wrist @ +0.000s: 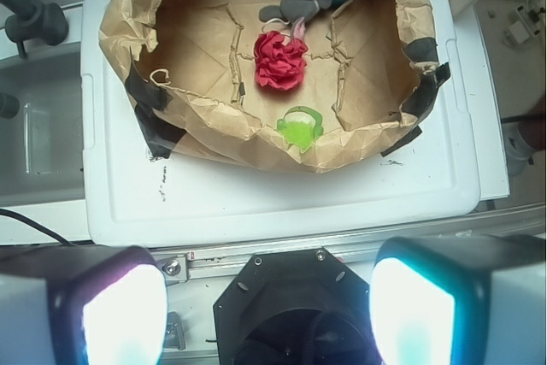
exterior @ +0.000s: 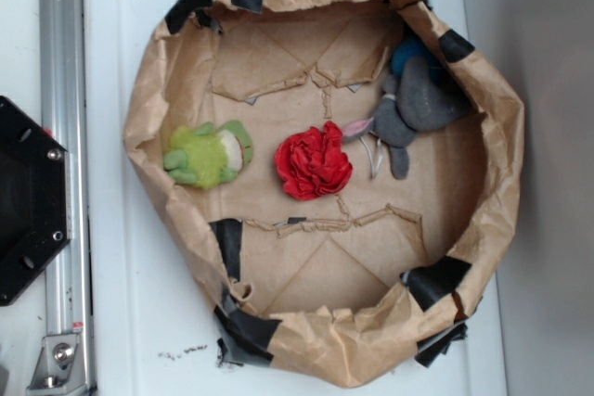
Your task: Grab the gray animal.
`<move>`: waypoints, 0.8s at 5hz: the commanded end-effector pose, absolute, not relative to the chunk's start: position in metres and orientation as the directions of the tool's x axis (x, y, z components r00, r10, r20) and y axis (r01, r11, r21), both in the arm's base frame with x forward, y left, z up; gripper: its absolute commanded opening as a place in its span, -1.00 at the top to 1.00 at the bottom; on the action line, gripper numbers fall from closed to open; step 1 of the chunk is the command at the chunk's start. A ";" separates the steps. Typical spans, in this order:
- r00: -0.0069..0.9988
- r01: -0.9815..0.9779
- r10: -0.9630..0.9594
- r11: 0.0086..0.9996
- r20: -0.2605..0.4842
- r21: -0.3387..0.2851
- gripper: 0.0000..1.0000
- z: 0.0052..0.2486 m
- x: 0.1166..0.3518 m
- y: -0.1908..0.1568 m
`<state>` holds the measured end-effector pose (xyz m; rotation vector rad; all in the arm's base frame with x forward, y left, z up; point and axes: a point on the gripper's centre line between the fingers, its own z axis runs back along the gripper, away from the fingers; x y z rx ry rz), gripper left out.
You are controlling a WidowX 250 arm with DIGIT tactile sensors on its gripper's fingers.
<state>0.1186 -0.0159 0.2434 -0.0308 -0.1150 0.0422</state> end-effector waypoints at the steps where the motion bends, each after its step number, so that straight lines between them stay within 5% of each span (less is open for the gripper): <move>1: 0.993 -0.040 0.044 0.999 0.114 -0.033 -1.00 0.243 0.119 -0.016; 2: 0.966 0.102 -0.117 0.992 0.232 0.075 -1.00 0.222 0.161 -0.009; 3: 0.970 0.078 -0.066 0.996 0.235 -0.040 -1.00 0.202 0.195 -0.008; 4: 0.965 0.099 -0.081 0.993 0.250 -0.058 -1.00 0.175 0.233 -0.015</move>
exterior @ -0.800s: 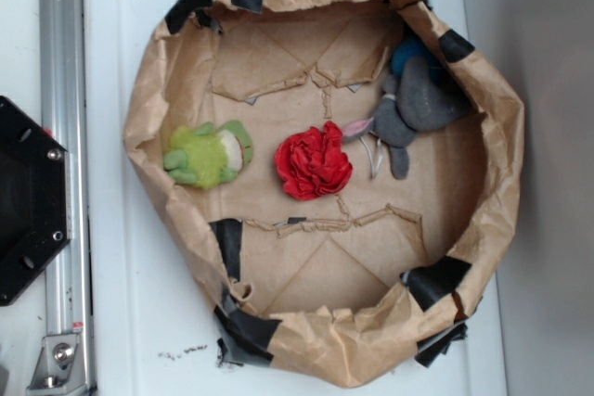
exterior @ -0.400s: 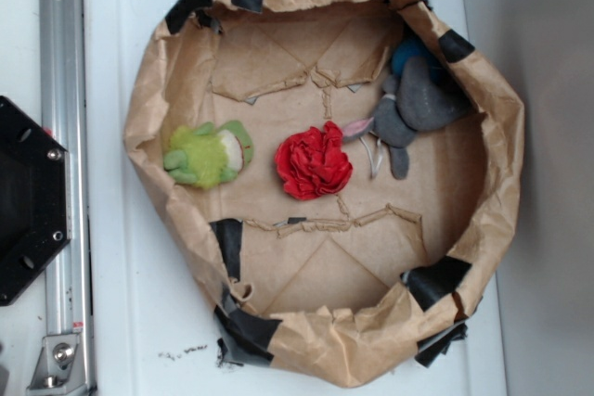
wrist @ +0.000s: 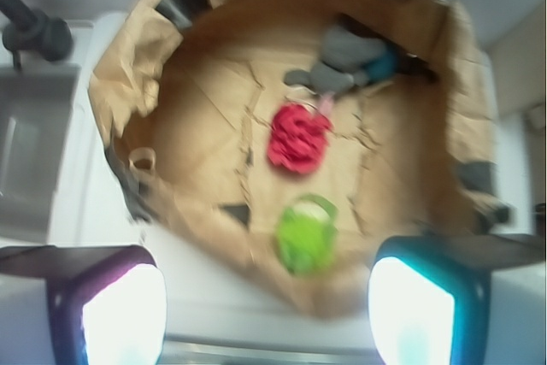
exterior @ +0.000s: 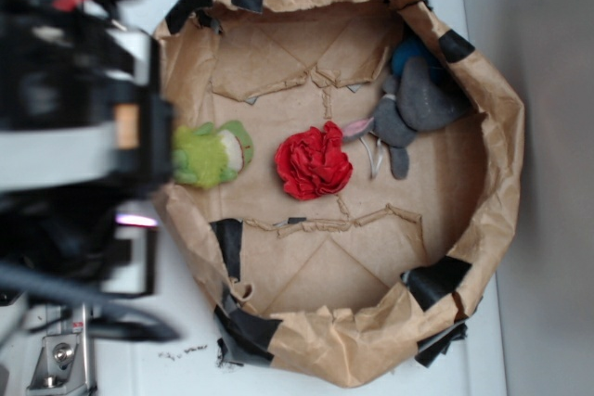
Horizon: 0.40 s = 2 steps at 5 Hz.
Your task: Grab the gray animal.
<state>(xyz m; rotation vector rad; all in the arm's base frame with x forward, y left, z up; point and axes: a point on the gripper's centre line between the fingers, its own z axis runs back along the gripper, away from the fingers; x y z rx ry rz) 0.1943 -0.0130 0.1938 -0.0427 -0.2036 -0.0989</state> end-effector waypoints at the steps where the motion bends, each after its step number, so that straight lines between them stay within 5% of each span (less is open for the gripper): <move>1: 0.996 0.034 -0.022 0.990 0.085 -0.140 -1.00 0.139 0.263 -0.011; 2: 0.987 -0.042 0.062 0.990 0.151 -0.132 -1.00 0.118 0.283 -0.013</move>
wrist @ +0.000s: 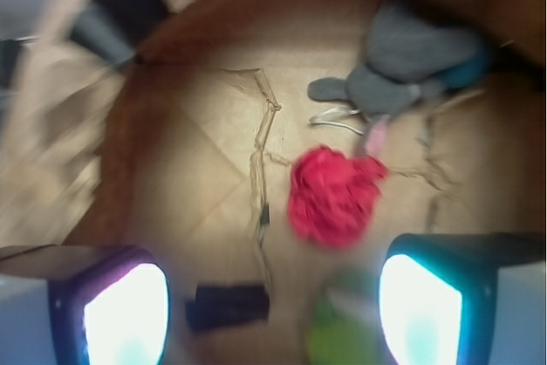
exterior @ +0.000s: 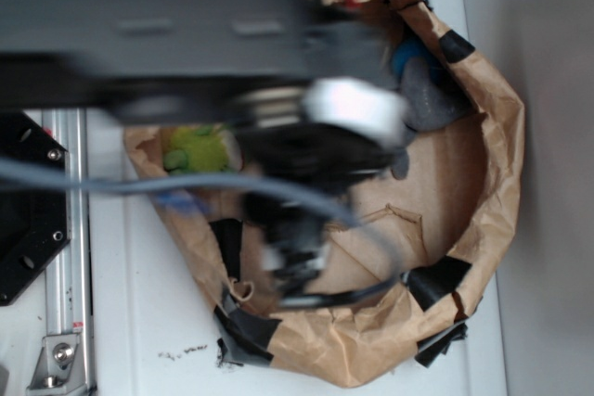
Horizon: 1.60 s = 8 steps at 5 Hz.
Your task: Grab the gray animal.
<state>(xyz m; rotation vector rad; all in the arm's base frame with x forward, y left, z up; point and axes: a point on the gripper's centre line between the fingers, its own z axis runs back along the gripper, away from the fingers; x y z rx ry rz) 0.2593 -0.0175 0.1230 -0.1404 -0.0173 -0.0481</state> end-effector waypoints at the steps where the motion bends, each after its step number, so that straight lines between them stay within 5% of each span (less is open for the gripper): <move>1: 0.978 -0.110 0.117 0.993 0.174 -0.053 -1.00 0.100 0.294 -0.004; 4: 0.915 -0.285 0.254 0.957 0.314 0.058 -1.00 0.066 0.324 0.044; 6: 0.914 -0.333 0.281 0.931 0.293 0.147 -1.00 0.033 0.347 0.036; 7: 0.914 -0.353 0.299 0.920 0.276 0.172 1.00 0.026 0.347 0.045; 8: 0.930 -0.311 0.270 0.940 0.251 0.142 1.00 0.050 0.338 0.037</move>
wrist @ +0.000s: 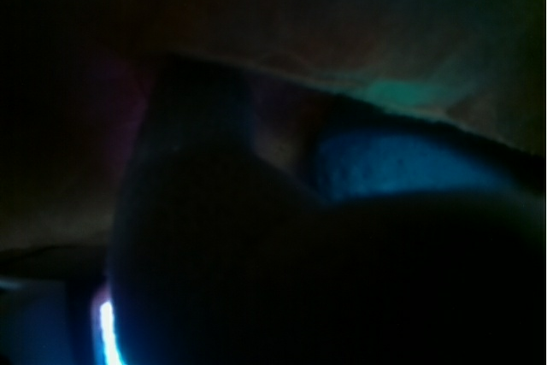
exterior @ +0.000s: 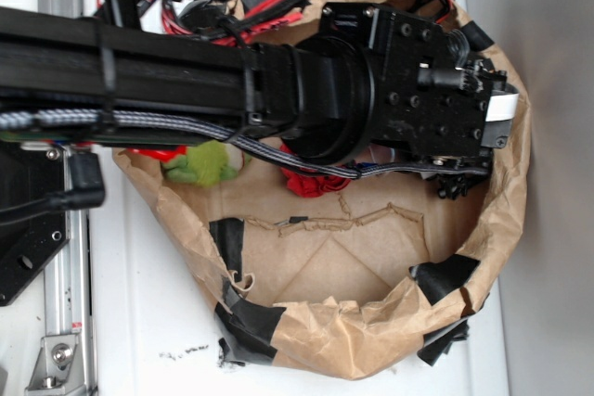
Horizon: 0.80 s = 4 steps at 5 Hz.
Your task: Grab the gray animal.
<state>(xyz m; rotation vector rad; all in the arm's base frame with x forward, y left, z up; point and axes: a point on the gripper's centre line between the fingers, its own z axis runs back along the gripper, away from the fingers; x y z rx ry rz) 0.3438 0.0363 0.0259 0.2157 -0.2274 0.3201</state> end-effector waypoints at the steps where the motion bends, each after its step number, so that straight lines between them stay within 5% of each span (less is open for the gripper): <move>1: 0.961 -0.193 0.173 0.979 0.218 0.071 1.00 0.095 0.312 0.013; 2: 0.981 -0.085 0.084 0.996 0.173 0.000 1.00 0.134 0.284 0.004; 3: 0.982 -0.037 0.029 0.999 0.185 0.038 1.00 0.164 0.274 -0.003; 4: 0.995 -0.052 0.052 0.999 0.088 0.003 1.00 0.172 0.276 -0.009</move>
